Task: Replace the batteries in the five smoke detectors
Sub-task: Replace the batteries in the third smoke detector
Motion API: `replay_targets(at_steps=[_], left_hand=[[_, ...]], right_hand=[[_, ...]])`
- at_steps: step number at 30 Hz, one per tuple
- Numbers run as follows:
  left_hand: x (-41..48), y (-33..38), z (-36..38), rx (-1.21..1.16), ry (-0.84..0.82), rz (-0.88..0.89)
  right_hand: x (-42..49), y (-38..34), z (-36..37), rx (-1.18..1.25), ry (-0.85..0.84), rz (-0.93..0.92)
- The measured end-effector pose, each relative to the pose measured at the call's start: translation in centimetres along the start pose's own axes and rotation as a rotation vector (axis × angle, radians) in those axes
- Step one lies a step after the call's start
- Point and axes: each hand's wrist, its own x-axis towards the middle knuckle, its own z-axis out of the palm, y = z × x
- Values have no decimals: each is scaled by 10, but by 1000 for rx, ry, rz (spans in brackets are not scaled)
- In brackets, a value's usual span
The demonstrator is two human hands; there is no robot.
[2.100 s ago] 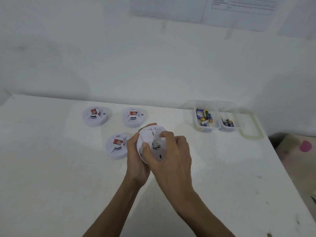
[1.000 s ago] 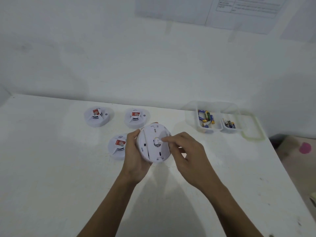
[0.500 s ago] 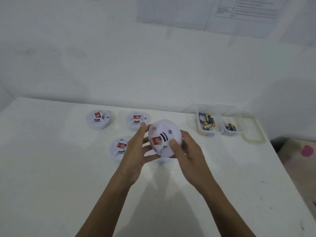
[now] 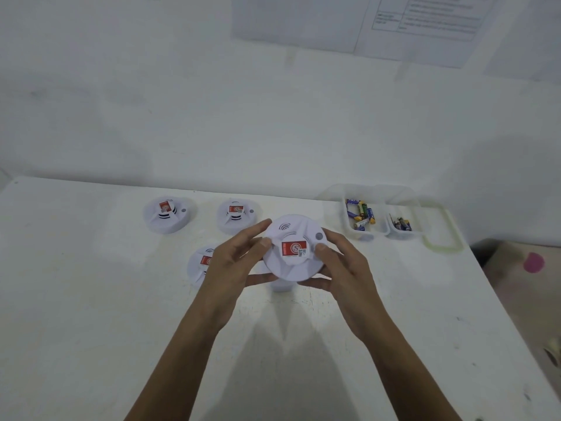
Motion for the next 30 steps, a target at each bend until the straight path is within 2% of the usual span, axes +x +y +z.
replay_targets(at_steps=[30], left_hand=[[-5,-2,0,70,-12,-25]], right_hand=[[2,8,-2,-84,52,30]])
